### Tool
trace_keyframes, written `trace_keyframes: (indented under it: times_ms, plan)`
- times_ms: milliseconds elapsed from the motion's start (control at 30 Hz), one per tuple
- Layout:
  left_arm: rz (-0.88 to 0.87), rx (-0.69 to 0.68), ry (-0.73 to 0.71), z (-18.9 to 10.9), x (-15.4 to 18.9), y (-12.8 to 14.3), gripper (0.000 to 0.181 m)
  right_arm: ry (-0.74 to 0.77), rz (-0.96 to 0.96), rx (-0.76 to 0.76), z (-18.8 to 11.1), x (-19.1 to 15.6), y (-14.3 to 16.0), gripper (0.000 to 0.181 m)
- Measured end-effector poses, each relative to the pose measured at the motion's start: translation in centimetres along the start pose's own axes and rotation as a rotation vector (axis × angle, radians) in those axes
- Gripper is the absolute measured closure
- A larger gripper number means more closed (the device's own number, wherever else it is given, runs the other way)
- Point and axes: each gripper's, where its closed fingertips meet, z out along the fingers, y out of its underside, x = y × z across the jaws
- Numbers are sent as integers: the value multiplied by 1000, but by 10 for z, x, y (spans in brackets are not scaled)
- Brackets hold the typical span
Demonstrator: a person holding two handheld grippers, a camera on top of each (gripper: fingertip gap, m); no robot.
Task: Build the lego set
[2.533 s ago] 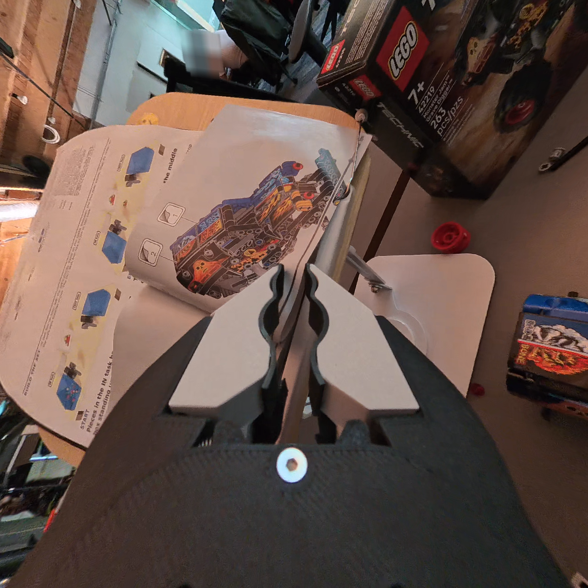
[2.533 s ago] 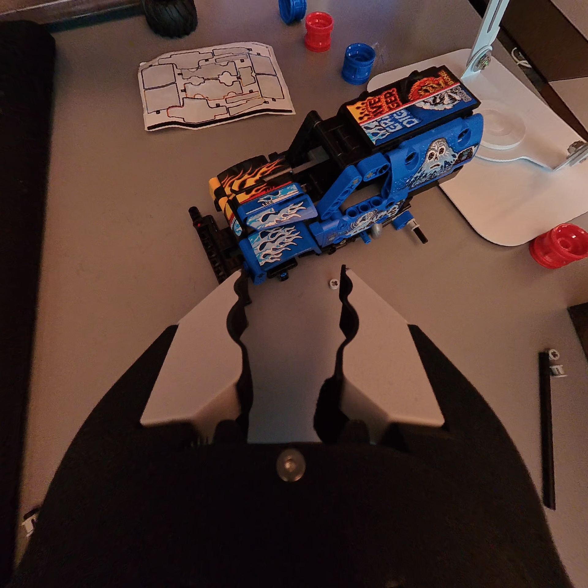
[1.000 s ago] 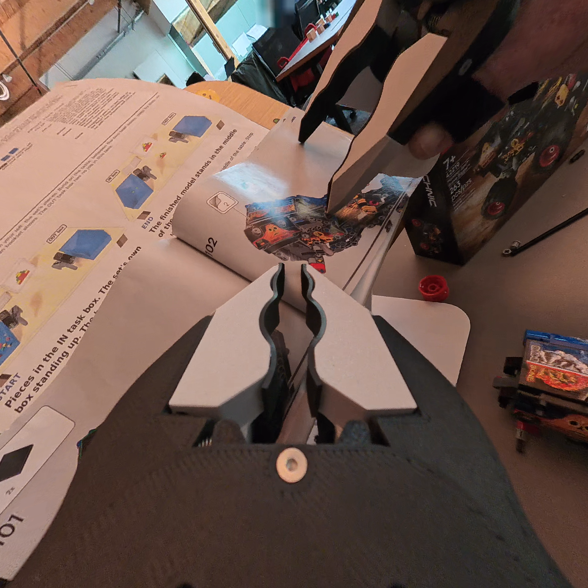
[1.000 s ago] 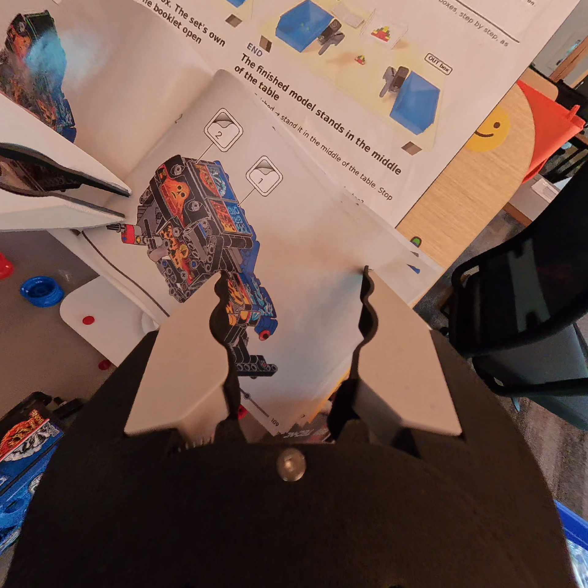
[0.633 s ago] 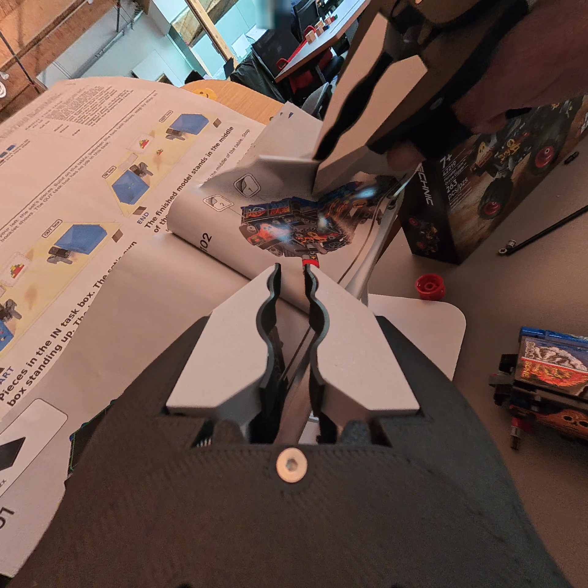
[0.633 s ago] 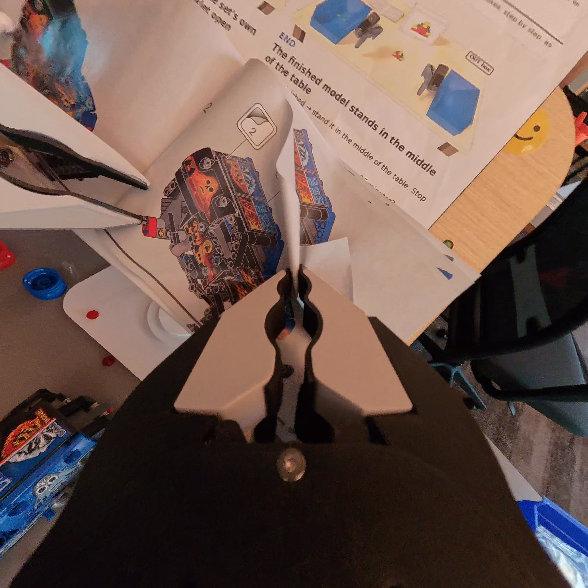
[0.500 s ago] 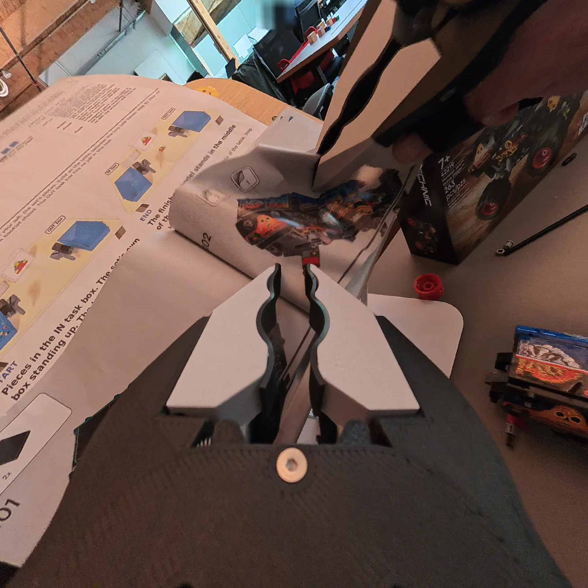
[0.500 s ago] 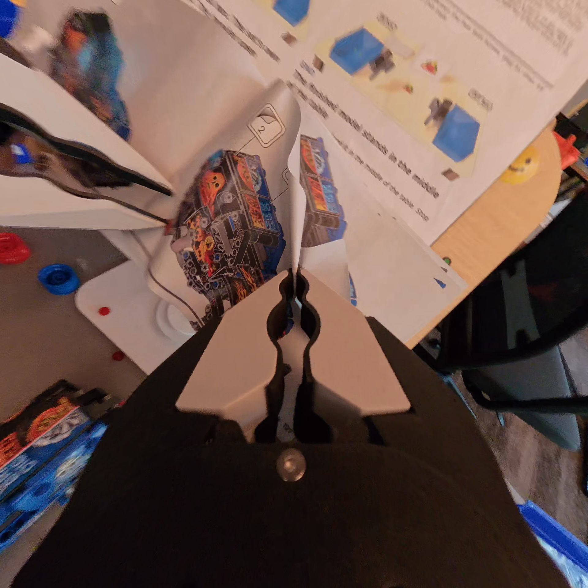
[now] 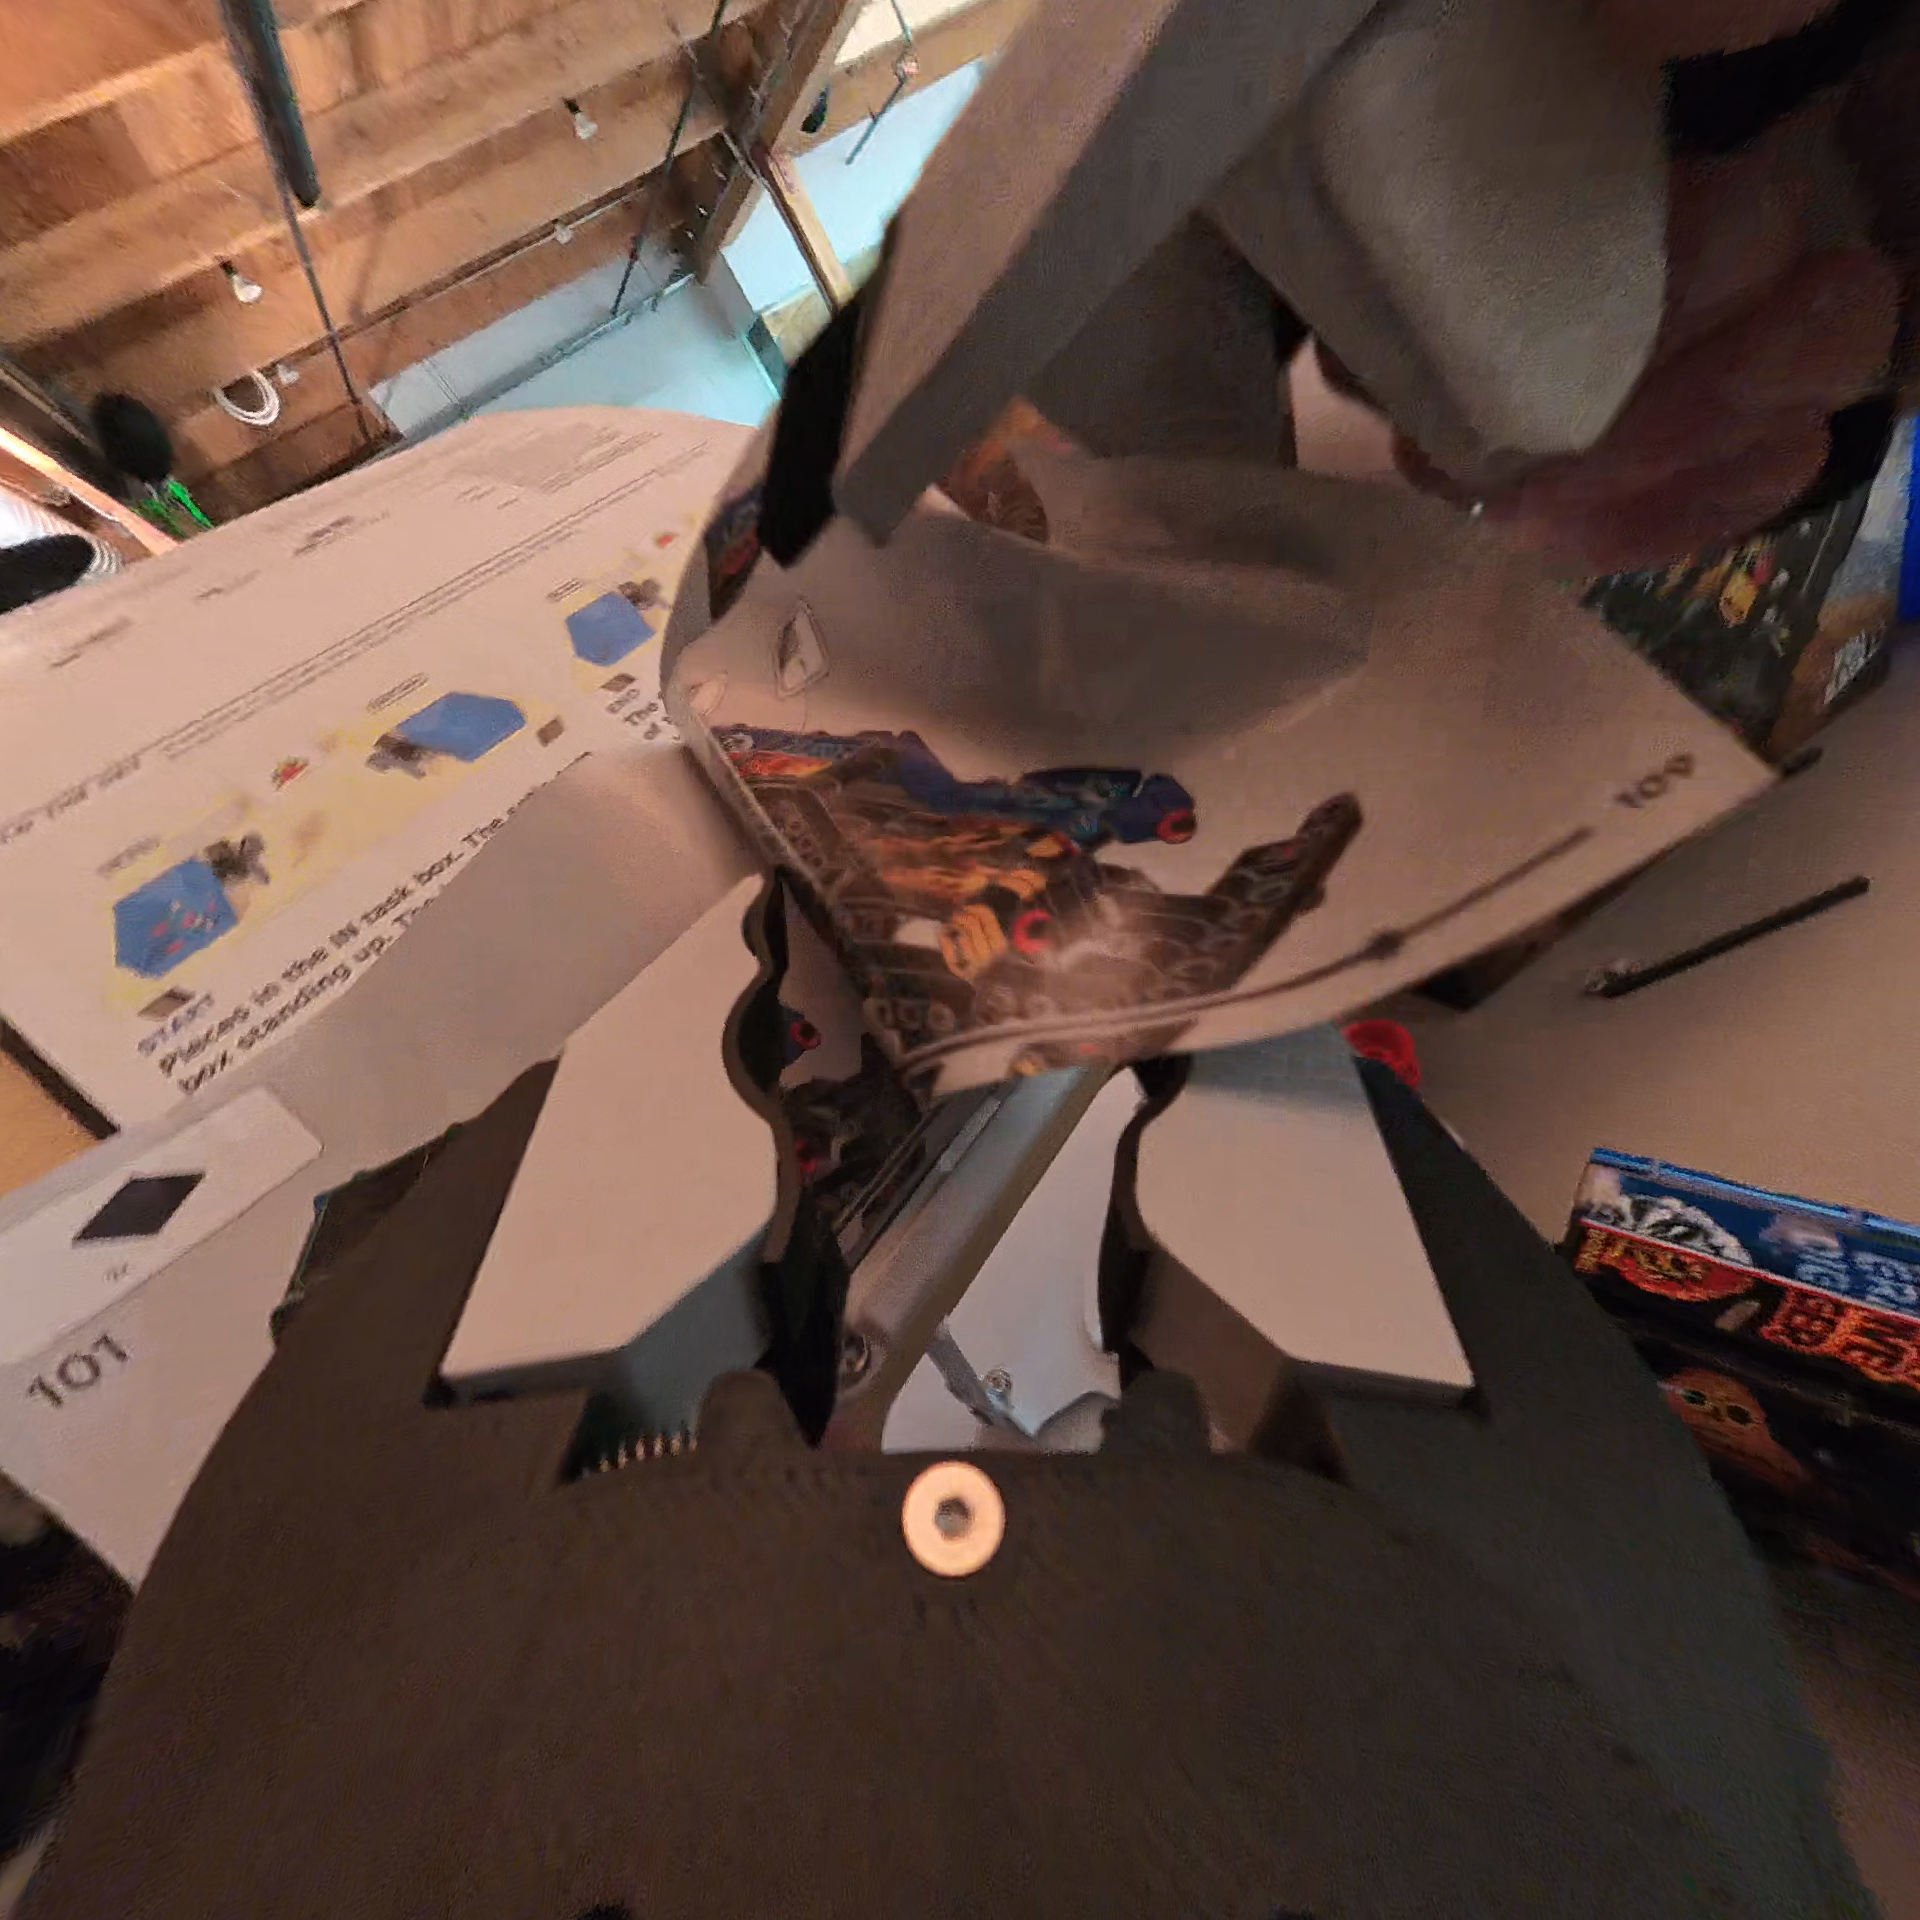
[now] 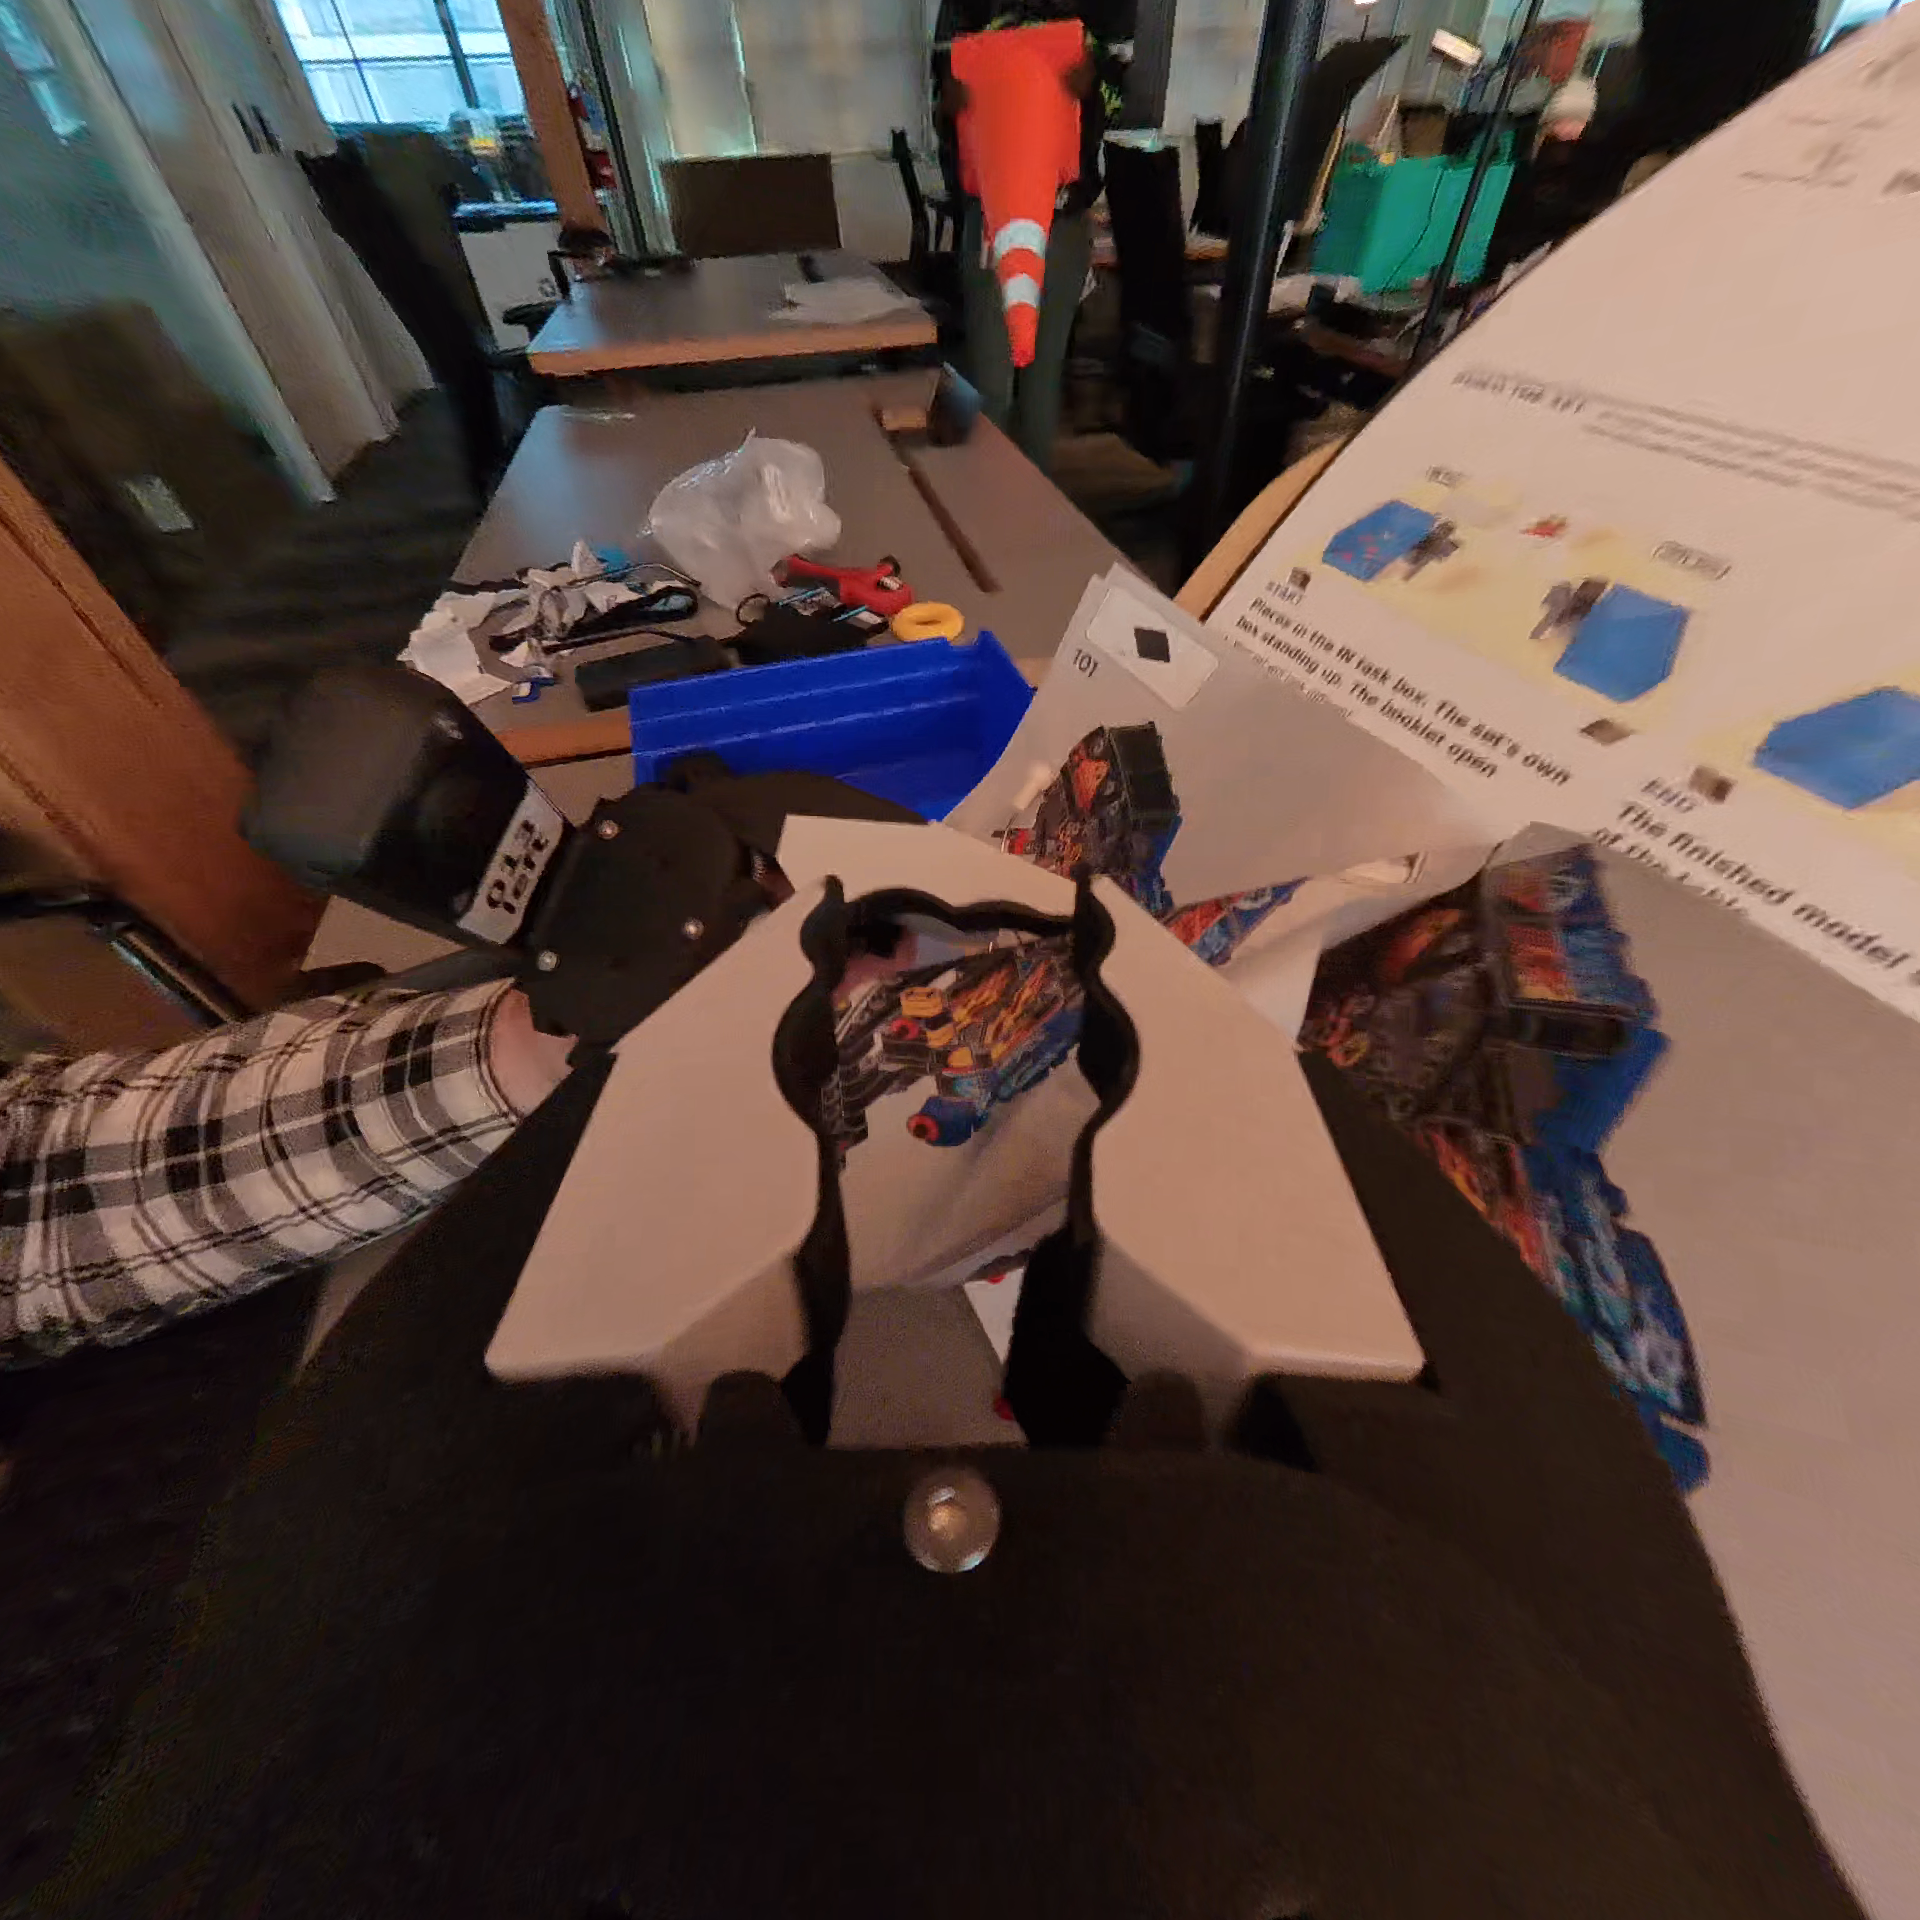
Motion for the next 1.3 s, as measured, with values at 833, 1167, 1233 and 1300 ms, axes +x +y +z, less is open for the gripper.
trace_keyframes:
  times_ms: [833, 1167, 1233, 1300]
  plan:
    - [-501, 139, 214, -36, -16, 24, 171, 282, 99, 75, -22, 77, 60, 123]
    - [240, -36, -63, -38, -18, -1, 121, 498, -119, -13, -25, 80, 60, 127]
    - [417, -76, -23, -37, -1, -6, 129, 469, -105, 3, -22, 76, 56, 127]
    - [502, -88, -24, -37, 6, -10, 141, 440, -90, 13, -16, 70, 52, 126]
